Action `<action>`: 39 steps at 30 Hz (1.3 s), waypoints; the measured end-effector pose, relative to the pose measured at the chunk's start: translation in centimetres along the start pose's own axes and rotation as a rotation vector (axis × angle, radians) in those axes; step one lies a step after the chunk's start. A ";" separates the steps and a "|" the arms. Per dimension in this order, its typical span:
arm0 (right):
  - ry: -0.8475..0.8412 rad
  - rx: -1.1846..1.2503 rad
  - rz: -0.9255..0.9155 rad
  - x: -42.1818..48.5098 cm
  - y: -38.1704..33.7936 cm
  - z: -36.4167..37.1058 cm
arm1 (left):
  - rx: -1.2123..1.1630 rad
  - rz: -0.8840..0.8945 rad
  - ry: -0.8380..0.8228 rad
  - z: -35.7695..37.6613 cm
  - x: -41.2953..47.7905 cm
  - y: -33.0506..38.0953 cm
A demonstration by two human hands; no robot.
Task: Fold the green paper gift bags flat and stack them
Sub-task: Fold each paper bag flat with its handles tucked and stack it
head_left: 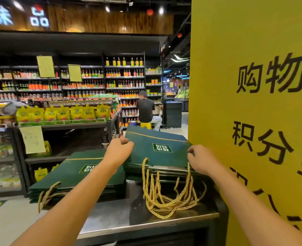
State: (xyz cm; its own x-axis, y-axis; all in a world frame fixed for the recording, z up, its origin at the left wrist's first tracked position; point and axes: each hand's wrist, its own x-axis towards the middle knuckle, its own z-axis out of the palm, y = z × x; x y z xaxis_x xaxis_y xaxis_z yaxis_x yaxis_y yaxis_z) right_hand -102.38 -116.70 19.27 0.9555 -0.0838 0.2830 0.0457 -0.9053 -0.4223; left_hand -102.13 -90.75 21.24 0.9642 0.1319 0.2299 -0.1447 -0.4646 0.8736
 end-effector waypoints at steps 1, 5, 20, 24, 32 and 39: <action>-0.008 -0.012 -0.022 0.1 0.0 0.2 | 0.034 0.009 -0.012 0.1 0.1 0.0; -0.044 0.006 -0.086 0.7 0.2 0.6 | 0.181 0.056 -0.121 0.2 0.3 0.6; -0.206 -0.049 -0.163 7.8 -0.1 2.3 | 1.157 0.435 -0.432 1.3 7.9 4.0; -0.279 0.012 -0.101 8.4 1.4 4.4 | 1.199 0.364 -0.506 3.1 9.1 1.7; -0.286 -0.080 -0.077 8.7 3.1 8.3 | 1.226 0.308 -0.516 5.0 9.2 -2.0; -0.326 -0.177 -0.081 8.7 2.3 7.4 | 1.138 0.327 -0.470 4.6 8.8 -2.1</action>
State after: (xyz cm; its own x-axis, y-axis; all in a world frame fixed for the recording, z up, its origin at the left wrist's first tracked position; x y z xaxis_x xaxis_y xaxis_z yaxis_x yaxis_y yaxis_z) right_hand -91.77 -116.44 14.43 0.9947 0.1021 0.0085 0.1011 -0.9640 -0.2460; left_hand -92.31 -92.69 19.47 0.9390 -0.3438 -0.0134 -0.3432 -0.9330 -0.1083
